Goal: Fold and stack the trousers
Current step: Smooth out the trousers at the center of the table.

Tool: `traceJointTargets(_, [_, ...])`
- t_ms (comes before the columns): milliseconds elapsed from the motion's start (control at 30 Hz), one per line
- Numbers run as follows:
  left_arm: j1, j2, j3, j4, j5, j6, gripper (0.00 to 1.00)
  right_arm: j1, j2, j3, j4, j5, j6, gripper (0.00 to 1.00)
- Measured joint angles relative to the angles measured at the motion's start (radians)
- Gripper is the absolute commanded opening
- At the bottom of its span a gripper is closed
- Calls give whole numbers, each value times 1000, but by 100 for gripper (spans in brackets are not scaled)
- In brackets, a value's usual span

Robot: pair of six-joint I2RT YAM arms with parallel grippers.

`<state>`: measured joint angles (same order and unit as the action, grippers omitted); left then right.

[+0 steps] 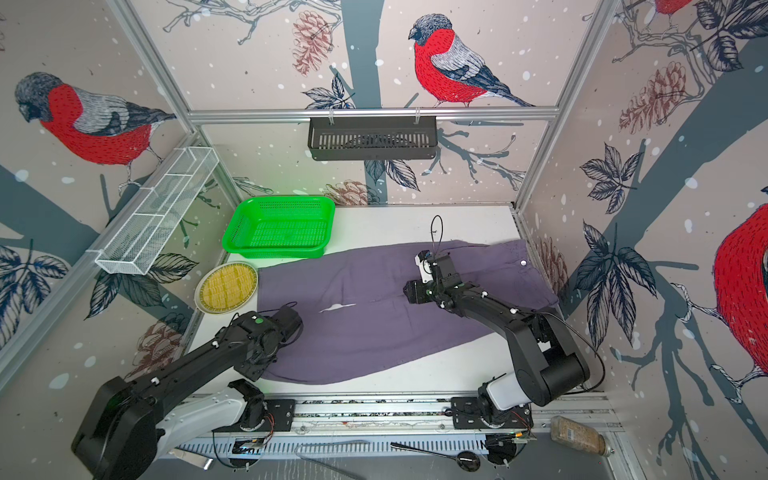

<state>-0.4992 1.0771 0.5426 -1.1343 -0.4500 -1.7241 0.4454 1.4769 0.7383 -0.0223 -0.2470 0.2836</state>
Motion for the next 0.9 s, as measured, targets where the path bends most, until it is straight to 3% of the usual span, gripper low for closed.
traceJointTargets(167, [31,-15,-8,-6,-14,-39,27,-11,0,0,-1,-17,0,75])
traceJointTargets(367, [61,-109,-9,-14,-18,-77,44,-63,-18,16,-31,-27,4,75])
traceJointTargets(600, [122,-155,143,-158,-109,-91,57,-169,-68,49,-66,-10,31,76])
traceJointTargets(667, [159,-176,190,-168,-146,-58,59,-204,-81,49,-82,0,35,77])
traceJointTargets(733, [196,-187,222,-159,-171,11,67,-233,-88,50,-93,23,52,81])
traceJointTargets(900, [220,-148,269,-12,-177,264,70,-315,-93,60,-108,43,81,85])
